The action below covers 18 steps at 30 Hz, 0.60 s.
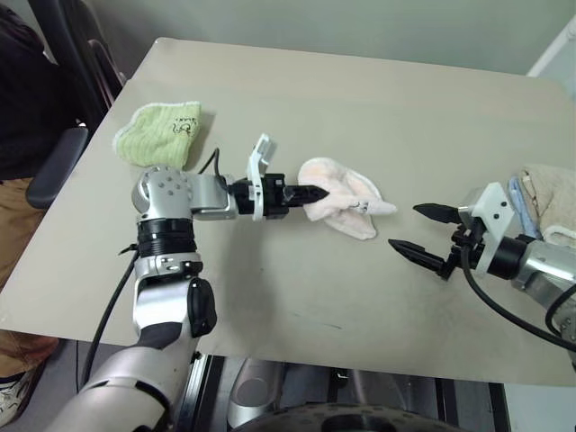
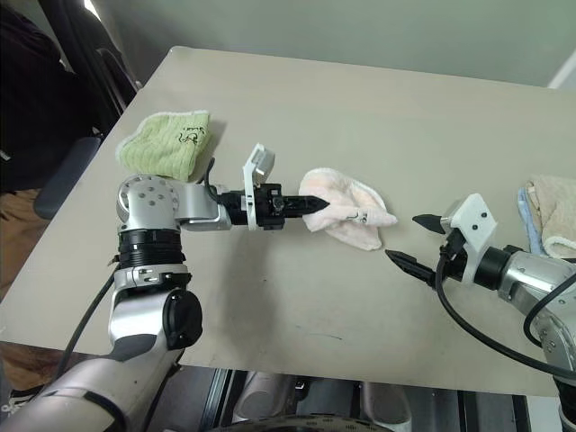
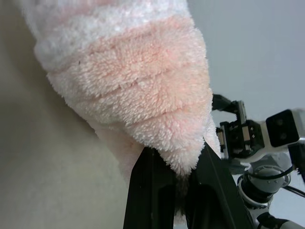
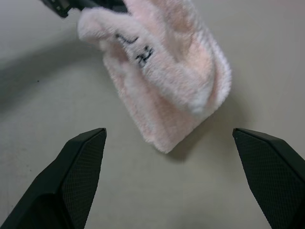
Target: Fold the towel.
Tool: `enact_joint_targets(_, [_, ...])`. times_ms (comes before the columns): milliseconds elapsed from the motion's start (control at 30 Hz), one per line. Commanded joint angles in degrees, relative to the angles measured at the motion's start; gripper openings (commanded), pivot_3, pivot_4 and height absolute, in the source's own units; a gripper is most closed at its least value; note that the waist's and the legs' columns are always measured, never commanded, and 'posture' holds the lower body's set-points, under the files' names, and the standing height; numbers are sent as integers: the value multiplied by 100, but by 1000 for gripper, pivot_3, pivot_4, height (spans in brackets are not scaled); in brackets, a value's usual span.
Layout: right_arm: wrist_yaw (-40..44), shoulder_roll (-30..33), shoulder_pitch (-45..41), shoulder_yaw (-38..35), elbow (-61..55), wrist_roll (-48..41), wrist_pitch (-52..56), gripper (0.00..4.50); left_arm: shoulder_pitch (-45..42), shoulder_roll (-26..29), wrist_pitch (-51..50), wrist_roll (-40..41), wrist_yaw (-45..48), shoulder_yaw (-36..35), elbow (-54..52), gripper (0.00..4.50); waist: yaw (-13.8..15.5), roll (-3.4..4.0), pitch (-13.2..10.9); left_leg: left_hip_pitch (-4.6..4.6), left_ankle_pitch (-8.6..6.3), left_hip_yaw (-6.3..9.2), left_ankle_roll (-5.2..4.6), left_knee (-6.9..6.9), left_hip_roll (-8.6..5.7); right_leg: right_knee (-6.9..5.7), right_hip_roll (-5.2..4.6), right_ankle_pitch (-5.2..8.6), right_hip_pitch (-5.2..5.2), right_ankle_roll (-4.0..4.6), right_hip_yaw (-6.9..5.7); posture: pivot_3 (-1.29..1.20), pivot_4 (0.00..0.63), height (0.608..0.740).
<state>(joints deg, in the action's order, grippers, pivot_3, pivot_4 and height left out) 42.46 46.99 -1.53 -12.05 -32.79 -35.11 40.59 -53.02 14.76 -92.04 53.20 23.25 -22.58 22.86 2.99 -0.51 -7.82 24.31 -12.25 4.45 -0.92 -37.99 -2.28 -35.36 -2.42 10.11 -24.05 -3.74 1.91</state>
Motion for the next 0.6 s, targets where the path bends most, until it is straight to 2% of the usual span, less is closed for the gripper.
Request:
enact_joint_targets(33, [5,-17,-138,19,44,66,-133,4500,-496,145,162,14,-114,-504,129,22,-1,0,-1,1,0,0,0,1,1,7,0,-3,0,4,0,0,150,733])
enact_joint_targets(400, [93,-120,-438,305,292,178,-236,4500,-1190,725,1022,-430,-317,-783,551,22,-8,7,-15,10,2,0,-5,2,2,34,2,-38,-4,13,0,0,150,733])
enact_joint_targets(600, [154,-167,-655,515,472,259,-351,4500,-1591,1370,2465,-1094,-143,-581,1255,22,-23,11,-18,12,1,1,-5,3,2,34,4,-49,-11,38,1,0,150,733])
